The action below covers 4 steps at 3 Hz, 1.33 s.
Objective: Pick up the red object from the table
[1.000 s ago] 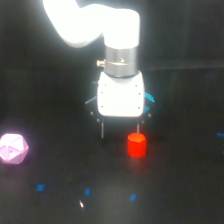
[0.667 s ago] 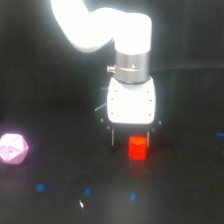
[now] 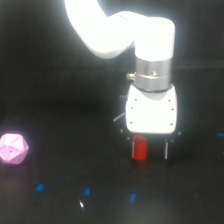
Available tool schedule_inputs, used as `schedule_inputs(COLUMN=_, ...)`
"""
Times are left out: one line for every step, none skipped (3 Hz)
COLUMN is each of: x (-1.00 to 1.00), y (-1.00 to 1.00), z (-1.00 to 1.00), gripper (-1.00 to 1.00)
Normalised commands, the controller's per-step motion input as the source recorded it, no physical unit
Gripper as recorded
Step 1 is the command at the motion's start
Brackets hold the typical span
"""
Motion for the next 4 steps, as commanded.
schedule_inputs(x=-0.36, y=1.00, z=0.30, gripper=-1.00)
schedule_inputs(x=-0.20, y=0.54, z=1.00, gripper=-0.82)
schedule_inputs(x=0.39, y=0.35, z=1.00, gripper=-0.97)
schedule_inputs(x=0.55, y=0.56, z=0.98, gripper=-0.91)
